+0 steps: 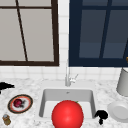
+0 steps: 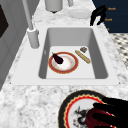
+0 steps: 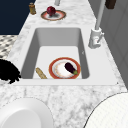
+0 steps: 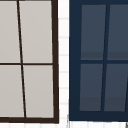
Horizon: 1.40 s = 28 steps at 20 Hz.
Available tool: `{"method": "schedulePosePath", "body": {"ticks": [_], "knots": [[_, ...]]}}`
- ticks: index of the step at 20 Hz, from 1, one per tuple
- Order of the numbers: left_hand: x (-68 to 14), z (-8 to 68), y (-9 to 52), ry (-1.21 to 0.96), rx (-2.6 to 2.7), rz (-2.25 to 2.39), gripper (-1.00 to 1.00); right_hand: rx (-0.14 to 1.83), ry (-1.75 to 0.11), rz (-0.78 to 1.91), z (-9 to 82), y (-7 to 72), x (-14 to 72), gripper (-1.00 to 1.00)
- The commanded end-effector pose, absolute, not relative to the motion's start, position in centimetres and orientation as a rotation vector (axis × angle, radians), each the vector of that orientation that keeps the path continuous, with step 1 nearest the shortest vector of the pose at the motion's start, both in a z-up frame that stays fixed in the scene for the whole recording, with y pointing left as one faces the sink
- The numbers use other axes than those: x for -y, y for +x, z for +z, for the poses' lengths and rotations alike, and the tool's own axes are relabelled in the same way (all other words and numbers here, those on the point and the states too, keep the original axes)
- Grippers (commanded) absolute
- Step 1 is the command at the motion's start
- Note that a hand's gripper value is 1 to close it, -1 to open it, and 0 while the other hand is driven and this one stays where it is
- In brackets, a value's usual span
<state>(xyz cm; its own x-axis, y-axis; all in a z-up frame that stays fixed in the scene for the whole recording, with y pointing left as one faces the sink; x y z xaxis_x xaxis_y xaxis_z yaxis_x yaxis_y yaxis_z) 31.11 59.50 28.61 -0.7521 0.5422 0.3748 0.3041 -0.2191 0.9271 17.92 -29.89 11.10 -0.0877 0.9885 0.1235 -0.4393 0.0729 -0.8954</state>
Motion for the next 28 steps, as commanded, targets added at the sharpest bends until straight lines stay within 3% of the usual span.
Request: {"method": "schedulePosePath", "body": {"ticks": [1, 12, 22, 28], "knots": [[-61.7, 28.6, 29.4, 1.050, -1.913, 2.082, -1.00, 0.995, -0.745, 1.395, 11.1, 17.9, 29.9, 0.00], [-64.3, 27.1, 27.5, 0.977, -1.984, 2.131, -1.00, 0.995, -0.745, 1.395, 11.1, 17.9, 29.9, 0.00], [-64.2, 25.6, 27.3, 1.084, -1.852, 2.129, -1.00, 0.995, -0.745, 1.395, 11.1, 17.9, 29.9, 0.00], [-64.3, 25.5, 27.2, 1.037, -1.855, 2.129, -1.00, 0.995, -0.745, 1.395, 11.1, 17.9, 29.9, 0.00]]}}
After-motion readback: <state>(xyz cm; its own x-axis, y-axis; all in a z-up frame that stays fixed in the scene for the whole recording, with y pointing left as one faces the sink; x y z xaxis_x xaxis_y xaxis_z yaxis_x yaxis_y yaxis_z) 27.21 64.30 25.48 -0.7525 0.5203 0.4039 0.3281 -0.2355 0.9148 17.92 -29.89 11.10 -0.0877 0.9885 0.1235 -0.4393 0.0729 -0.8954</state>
